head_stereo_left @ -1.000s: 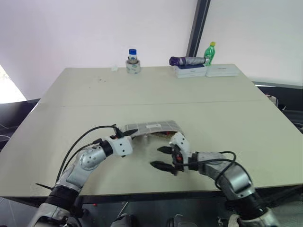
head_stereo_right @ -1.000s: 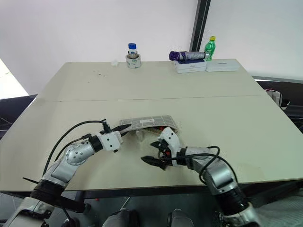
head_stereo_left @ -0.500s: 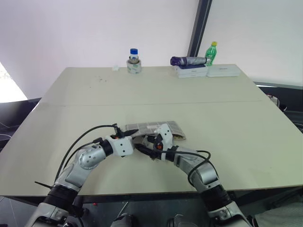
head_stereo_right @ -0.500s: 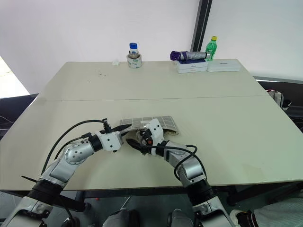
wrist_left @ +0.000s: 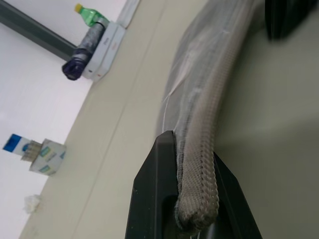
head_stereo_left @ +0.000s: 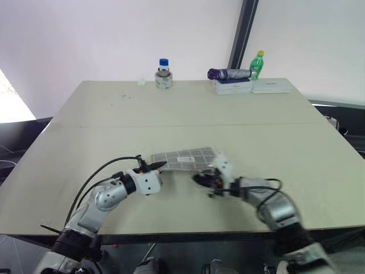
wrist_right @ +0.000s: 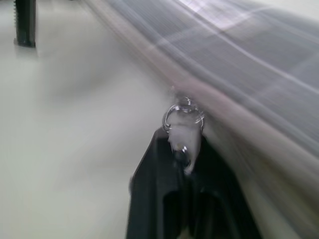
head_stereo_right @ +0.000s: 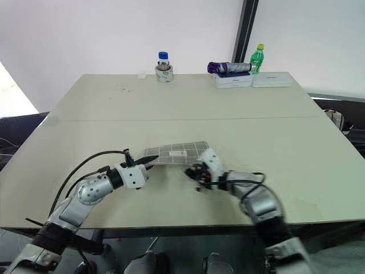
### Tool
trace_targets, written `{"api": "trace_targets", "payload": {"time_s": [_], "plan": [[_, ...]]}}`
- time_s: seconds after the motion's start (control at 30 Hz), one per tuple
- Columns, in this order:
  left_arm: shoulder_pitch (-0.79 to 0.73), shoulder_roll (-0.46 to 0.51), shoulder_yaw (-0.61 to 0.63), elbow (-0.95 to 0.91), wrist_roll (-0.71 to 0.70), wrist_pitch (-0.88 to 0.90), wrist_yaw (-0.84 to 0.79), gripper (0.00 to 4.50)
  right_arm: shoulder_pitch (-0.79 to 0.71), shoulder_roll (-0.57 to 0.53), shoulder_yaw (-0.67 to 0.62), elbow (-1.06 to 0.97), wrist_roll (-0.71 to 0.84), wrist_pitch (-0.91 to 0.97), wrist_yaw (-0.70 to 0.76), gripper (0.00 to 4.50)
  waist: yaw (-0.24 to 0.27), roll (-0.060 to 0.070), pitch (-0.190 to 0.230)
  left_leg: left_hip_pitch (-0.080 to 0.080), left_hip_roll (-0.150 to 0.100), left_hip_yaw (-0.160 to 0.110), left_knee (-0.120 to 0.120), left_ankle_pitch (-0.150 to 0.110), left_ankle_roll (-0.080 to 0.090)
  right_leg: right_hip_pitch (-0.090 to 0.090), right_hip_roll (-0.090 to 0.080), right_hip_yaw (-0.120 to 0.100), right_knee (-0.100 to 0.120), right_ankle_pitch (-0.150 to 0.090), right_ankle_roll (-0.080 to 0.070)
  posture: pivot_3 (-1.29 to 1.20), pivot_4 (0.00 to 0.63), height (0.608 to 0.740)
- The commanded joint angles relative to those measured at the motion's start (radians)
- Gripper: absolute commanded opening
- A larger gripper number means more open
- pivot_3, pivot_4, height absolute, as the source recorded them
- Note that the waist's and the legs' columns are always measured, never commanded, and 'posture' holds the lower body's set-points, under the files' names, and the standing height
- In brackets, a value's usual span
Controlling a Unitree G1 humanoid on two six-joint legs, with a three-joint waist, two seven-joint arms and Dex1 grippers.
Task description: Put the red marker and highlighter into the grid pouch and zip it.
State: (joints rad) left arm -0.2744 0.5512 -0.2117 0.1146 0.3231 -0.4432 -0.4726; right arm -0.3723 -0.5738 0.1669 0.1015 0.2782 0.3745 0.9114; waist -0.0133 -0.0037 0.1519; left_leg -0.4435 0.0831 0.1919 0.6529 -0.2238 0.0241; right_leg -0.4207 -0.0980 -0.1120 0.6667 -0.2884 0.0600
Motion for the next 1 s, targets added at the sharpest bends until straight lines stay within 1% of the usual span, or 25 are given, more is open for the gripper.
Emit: {"api": "trace_targets", "payload": {"time_s": [0.03,0.1,0.17,0.23,0.27,0.3,0.37,0.43,0.47,0.5,0.57,0.6,0.7,0.77,0.83,0.9,1.0], "plan": [[0.011,0.018,0.036,-0.019,-0.003,0.002,0.025,0.0,-0.011,-0.116,-0.082,0.06,-0.002,-0.021,0.085,0.04,0.0,0.0,0.0,0.001,0.0,0.0,0.0,0.0,0.0,0.0,0.0,0.0,0.0,0.0,0.0,0.0,0.15,0.74],[0.013,0.013,0.034,-0.013,-0.038,0.01,0.001,0.0,-0.027,-0.155,-0.099,0.122,-0.023,-0.067,0.093,0.04,-0.004,0.0,0.0,0.001,0.001,0.0,-0.001,0.0,0.0,0.0,0.001,0.0,0.0,0.0,0.0,0.0,0.15,0.74],[0.013,0.007,0.032,-0.006,-0.087,0.019,-0.036,0.0,-0.044,-0.163,-0.101,0.164,-0.038,-0.103,0.086,0.04,-0.007,0.0,0.0,0.001,0.001,0.0,-0.002,0.001,-0.001,-0.001,0.002,0.0,0.0,0.0,0.0,0.0,0.15,0.74],[0.009,0.0,0.037,0.0,-0.13,0.051,-0.066,0.76,-0.059,-0.144,-0.1,0.151,-0.013,-0.089,0.091,0.0,-0.004,0.0,0.0,0.001,0.001,0.0,-0.002,0.002,-0.003,-0.001,0.003,0.0,0.001,0.0,0.0,0.0,0.15,0.74],[0.009,-0.002,0.034,0.003,-0.163,0.066,-0.095,1.05,-0.068,-0.126,-0.108,0.137,0.015,-0.066,0.091,0.0,-0.002,0.0,0.0,0.001,0.001,0.0,-0.002,0.002,-0.003,-0.001,0.003,0.0,0.001,0.0,0.0,0.0,0.15,0.74],[0.009,-0.003,0.033,0.005,-0.184,0.078,-0.115,1.53,-0.073,-0.113,-0.117,0.125,0.037,-0.052,0.096,0.31,-0.001,0.0,0.0,0.001,0.001,0.0,-0.001,0.002,-0.004,-0.001,0.003,0.0,0.001,0.0,0.0,0.0,0.15,0.74],[0.006,0.0,0.037,0.01,-0.183,0.071,-0.111,2.56,-0.067,-0.103,-0.109,0.108,0.032,-0.062,0.11,1.04,0.001,0.0,0.0,0.001,0.001,0.0,-0.001,0.003,-0.004,-0.001,0.002,0.0,0.001,0.0,0.0,0.0,0.15,0.74],[0.001,0.004,0.04,0.015,-0.165,0.056,-0.099,3.61,-0.061,-0.102,-0.105,0.104,0.01,-0.083,0.108,2.05,0.002,0.0,0.0,0.001,0.001,0.0,-0.001,0.002,-0.004,0.0,0.001,0.0,0.001,0.0,0.0,0.0,0.15,0.74],[0.007,0.01,0.053,0.016,-0.165,0.055,-0.09,4.06,-0.053,-0.113,-0.106,0.095,0.006,-0.077,0.115,2.52,0.002,0.0,0.0,0.001,0.001,0.0,-0.001,0.002,-0.004,0.0,0.001,0.0,0.001,0.0,0.0,0.0,0.15,0.74],[0.017,0.022,0.066,0.012,-0.172,0.052,-0.093,4.5,-0.044,-0.132,-0.106,0.082,0.003,-0.073,0.131,3.14,0.002,0.0,0.0,0.001,0.001,0.0,-0.001,0.002,-0.003,0.0,0.001,0.0,0.001,0.0,0.0,0.0,0.15,0.74],[0.045,0.048,0.094,0.014,-0.193,0.043,-0.104,4.5,-0.03,-0.164,-0.113,0.058,0.008,-0.054,0.162,4.24,0.0,0.0,0.0,0.001,0.001,0.0,-0.001,0.002,-0.003,0.0,0.001,0.0,0.001,0.0,0.0,0.0,0.15,0.74],[0.066,0.067,0.11,0.017,-0.209,0.031,-0.115,4.5,-0.028,-0.183,-0.121,0.054,0.011,-0.046,0.179,4.46,-0.001,0.0,0.0,0.001,0.001,0.0,-0.001,0.002,-0.003,-0.001,0.001,0.0,0.001,0.0,0.0,0.0,0.15,0.74],[0.11,0.1,0.153,0.016,-0.244,0.016,-0.118,4.5,-0.03,-0.233,-0.125,0.073,-0.024,-0.08,0.194,4.46,-0.004,0.0,0.0,0.001,0.002,0.0,-0.002,0.002,-0.003,-0.002,0.001,0.0,0.001,0.0,0.0,0.0,0.15,0.74],[0.167,0.127,0.203,0.004,-0.295,0.016,-0.132,4.5,-0.019,-0.299,-0.145,0.081,-0.023,-0.082,0.24,4.46,-0.004,0.001,0.0,0.001,0.002,0.0,-0.002,0.001,-0.002,-0.002,0.001,0.0,0.001,0.0,0.0,0.0,0.15,0.74],[0.224,0.141,0.257,-0.011,-0.354,0.028,-0.142,4.5,-0.025,-0.338,-0.169,0.096,-0.015,-0.096,0.265,4.46,-0.004,0.001,0.0,0.001,0.002,0.0,-0.002,0.001,-0.001,-0.002,0.0,0.0,0.001,0.0,0.0,0.0,0.15,0.74],[0.261,0.142,0.294,-0.029,-0.412,0.048,-0.158,4.5,-0.041,-0.334,-0.196,0.108,0.01,-0.101,0.264,4.46,-0.004,0.001,0.0,0.001,0.002,0.0,-0.002,0.001,-0.001,-0.002,0.0,0.0,0.0,0.0,0.0,0.0,0.15,0.74],[0.365,0.134,0.402,-0.113,-0.602,0.155,-0.197,4.5,-0.046,-0.276,-0.288,0.128,0.098,-0.117,0.256,4.46,-0.005,0.001,0.0,0.001,0.002,0.0,-0.002,0.001,-0.001,-0.002,0.0,0.0,0.0,0.0,0.0,0.0,0.15,0.74]]}}
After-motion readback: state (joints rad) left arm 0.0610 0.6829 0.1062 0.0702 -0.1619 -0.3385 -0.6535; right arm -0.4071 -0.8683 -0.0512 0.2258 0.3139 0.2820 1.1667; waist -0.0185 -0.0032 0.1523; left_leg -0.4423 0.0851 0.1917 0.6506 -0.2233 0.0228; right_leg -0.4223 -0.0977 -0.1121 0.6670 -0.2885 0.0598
